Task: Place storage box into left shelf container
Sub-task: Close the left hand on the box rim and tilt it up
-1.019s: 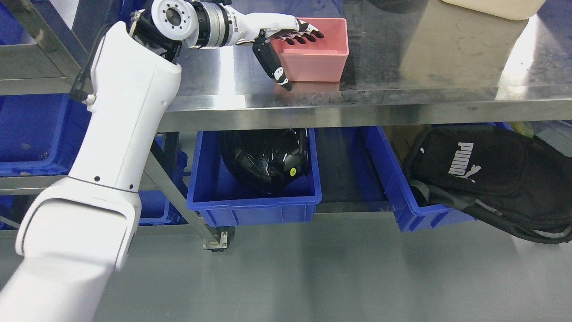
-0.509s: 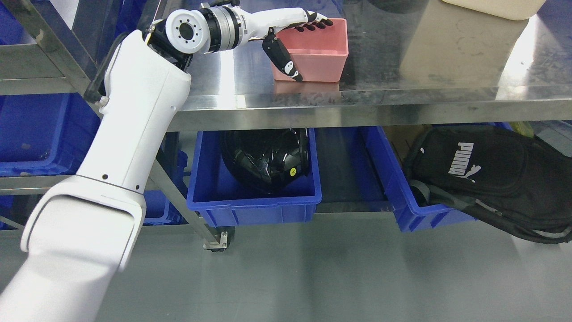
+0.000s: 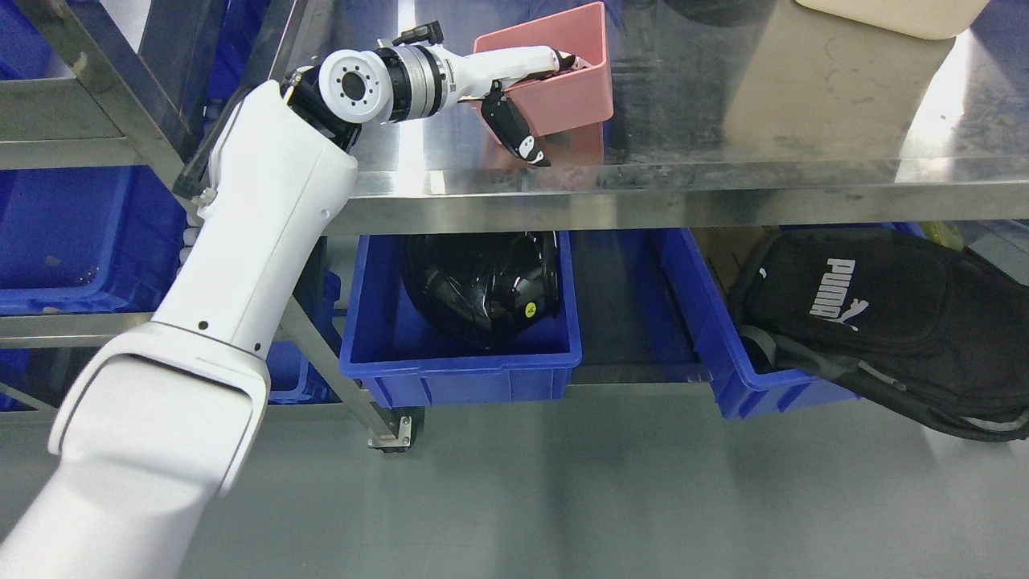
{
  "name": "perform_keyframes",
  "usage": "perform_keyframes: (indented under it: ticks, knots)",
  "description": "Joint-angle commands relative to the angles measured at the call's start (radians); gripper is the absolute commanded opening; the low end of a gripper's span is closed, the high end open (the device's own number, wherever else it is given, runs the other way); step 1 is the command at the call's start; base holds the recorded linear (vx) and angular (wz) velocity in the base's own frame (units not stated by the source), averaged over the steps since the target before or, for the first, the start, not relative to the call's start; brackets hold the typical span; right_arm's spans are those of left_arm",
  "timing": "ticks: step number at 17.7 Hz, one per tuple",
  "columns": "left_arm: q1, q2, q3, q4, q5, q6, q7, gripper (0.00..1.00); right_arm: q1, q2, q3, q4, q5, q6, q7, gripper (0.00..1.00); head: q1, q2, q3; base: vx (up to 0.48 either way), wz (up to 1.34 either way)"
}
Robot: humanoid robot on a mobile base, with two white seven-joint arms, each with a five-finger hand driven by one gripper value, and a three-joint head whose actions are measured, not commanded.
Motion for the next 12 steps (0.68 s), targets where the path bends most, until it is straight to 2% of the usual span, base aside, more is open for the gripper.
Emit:
perform_keyframes:
  ticks: [1,2,5,6,12]
  knots:
    - [0.01,0.014,-0.027,0.048,-0.005,0.005,0.01,0.75,0.009,-0.017,-0.005,-0.017,0.002,0.0,0.0,1.0,0.0,0.0,0.0,0.0,0.0]
    - [0.01,0.014,0.008,0.046,0.0,0.003,0.024,0.65,0.009,-0.017,-0.005,-0.017,0.002,0.0,0.0,1.0,0.0,0.0,0.0,0.0,0.0]
    - [0.015,0.014,0.139,0.051,0.058,-0.049,0.024,0.11,0.009,-0.017,-0.005,-0.017,0.002,0.0,0.0,1.0,0.0,0.0,0.0,0.0,0.0]
    - [0.021,0.014,0.166,0.054,0.096,-0.06,0.024,0.01,0.009,-0.017,-0.005,-0.017,0.002,0.0,0.0,1.0,0.0,0.0,0.0,0.0,0.0]
    - [0.073,0.014,0.292,0.05,0.415,-0.063,0.01,0.0,0.009,-0.017,-0.005,-0.017,0.002,0.0,0.0,1.0,0.0,0.0,0.0,0.002,0.02]
